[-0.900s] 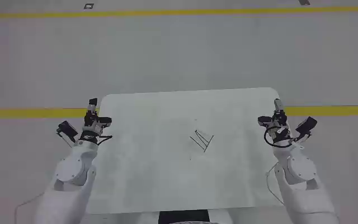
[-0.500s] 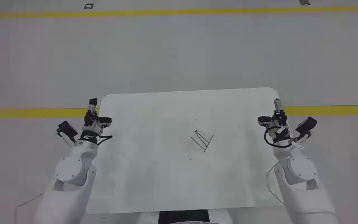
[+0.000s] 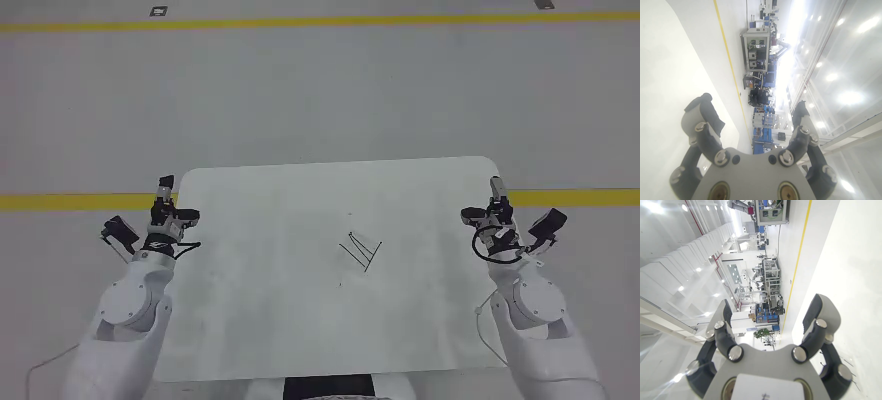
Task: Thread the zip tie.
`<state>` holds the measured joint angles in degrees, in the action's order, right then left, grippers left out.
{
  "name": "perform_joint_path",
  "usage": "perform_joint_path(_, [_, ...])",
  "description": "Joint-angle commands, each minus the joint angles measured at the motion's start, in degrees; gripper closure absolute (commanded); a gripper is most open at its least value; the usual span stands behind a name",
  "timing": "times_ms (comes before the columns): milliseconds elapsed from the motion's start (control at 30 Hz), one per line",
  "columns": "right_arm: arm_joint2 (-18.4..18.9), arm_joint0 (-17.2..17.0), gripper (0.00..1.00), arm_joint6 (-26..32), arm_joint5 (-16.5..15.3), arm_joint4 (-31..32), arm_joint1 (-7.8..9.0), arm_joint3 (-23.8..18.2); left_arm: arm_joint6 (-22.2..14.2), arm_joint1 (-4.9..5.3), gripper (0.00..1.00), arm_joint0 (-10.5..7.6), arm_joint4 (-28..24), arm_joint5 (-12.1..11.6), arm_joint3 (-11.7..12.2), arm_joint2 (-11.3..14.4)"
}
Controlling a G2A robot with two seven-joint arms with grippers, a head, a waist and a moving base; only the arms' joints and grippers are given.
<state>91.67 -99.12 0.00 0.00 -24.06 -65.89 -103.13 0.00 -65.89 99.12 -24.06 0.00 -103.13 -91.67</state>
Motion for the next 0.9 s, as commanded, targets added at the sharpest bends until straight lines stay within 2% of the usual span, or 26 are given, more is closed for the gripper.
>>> perform_joint_path(0, [0.00,0.00,0.22,0.00,0.00,0.00,0.00,0.00,0.00,0.00,0.00,0.00,0.00,0.00,0.00,0.00])
perform_joint_path(33, [0.00,0.00,0.22,0.00,0.00,0.00,0.00,0.00,0.00,0.00,0.00,0.00,0.00,0.00,0.00,0.00])
perform_joint_path(67, [0.00,0.00,0.00,0.00,0.00,0.00,0.00,0.00,0.00,0.00,0.00,0.00,0.00,0.00,0.00,0.00])
perform_joint_path(100, [0.00,0.00,0.00,0.00,0.00,0.00,0.00,0.00,0.00,0.00,0.22,0.00,0.00,0.00,0.00,0.00])
perform_joint_path(133, [0.00,0.00,0.00,0.00,0.00,0.00,0.00,0.00,0.00,0.00,0.00,0.00,0.00,0.00,0.00,0.00])
perform_joint_path(300, [0.00,0.00,0.00,0.00,0.00,0.00,0.00,0.00,-2.13,0.08,0.00,-1.23,6.43,-2.48,-1.56,1.74])
perform_joint_path(467, [0.00,0.00,0.00,0.00,0.00,0.00,0.00,0.00,-9.11,0.42,0.00,-1.88,12.98,-2.87,-2.18,4.00])
perform_joint_path(733, [0.00,0.00,0.00,0.00,0.00,0.00,0.00,0.00,-9.11,0.42,0.00,-1.88,12.98,-2.87,-2.18,4.00])
perform_joint_path(800, [0.00,0.00,0.00,0.00,0.00,0.00,0.00,0.00,-11.56,0.53,0.00,-2.56,14.56,-3.80,-3.46,4.82])
perform_joint_path(833, [0.00,0.00,0.00,0.00,0.00,0.00,0.00,0.00,-14.86,0.70,0.00,-3.67,16.50,-4.20,-3.15,5.68])
perform_joint_path(867, [0.00,0.00,0.00,0.00,0.00,0.00,0.00,0.00,-16.30,0.76,0.00,-4.45,17.04,-4.05,-2.70,6.03])
